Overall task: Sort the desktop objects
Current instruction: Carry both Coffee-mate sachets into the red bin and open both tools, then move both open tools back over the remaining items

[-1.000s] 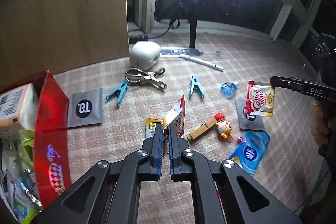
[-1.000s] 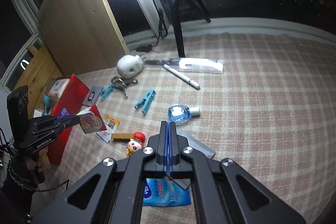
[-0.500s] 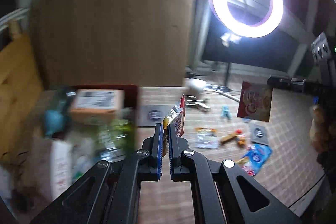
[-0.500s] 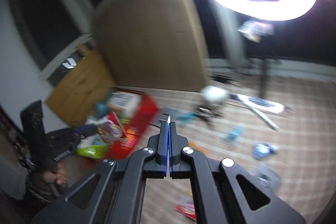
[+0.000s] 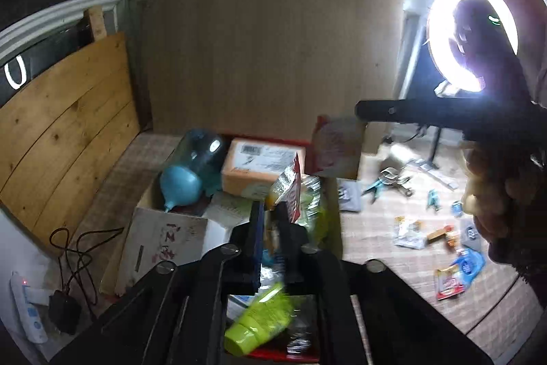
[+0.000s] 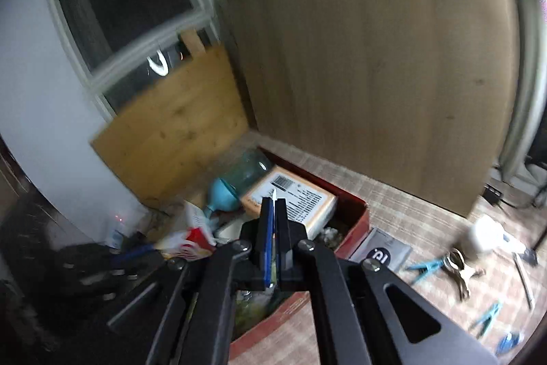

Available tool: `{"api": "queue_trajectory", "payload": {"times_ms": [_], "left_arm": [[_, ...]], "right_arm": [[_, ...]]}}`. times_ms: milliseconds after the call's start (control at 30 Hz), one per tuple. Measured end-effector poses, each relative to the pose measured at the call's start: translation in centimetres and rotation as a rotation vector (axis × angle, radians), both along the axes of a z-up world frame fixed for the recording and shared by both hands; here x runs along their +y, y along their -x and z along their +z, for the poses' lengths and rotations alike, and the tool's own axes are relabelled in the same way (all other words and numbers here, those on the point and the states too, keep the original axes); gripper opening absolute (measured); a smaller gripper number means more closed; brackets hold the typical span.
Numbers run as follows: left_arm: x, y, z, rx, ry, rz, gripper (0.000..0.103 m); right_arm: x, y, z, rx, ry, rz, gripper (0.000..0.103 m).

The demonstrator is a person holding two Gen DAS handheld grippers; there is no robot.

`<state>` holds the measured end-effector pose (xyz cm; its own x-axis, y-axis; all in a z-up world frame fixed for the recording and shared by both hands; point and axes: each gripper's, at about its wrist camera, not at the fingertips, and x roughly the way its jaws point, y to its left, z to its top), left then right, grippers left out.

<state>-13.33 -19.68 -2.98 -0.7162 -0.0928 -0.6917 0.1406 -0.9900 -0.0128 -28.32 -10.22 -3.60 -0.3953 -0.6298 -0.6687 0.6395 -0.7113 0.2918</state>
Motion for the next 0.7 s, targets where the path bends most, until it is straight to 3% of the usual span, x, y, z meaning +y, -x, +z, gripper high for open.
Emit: {"api": "queue_trajectory", "payload": {"times_ms": [33,200,300,467,700], "left_arm": [[-0.2,0.3,-0.3,-0.023,0.015,0.016,0.008],[-0.4,-0.2,-0.6,-0.010,-0.011,0.011,0.009],[2.5,0.8,-0.8,-0.025,-0.027,-0.073,0.009],[7.3,2.5,-1.2,-0.051,-0.054,-0.214,0.008],[14.2,4.8,-1.8,-0.088,-0.092,-0.411,0.010]], "right_arm": [[-0.6,0.8,-0.9,-0.019,-0.058,-0.025,0.007],[4.0,0.6,-0.4,-0.020,0.019,-0.113,0.007],[8.9,-0.7,0.4,-0.028,0.059,-0.163,0.007],[17.7,-3.1,0.8,-0.011,0.028,-0.316,0.007],[29.5,-6.3,-1.8,-0.071,-0.042,-0.560,0.007]]}}
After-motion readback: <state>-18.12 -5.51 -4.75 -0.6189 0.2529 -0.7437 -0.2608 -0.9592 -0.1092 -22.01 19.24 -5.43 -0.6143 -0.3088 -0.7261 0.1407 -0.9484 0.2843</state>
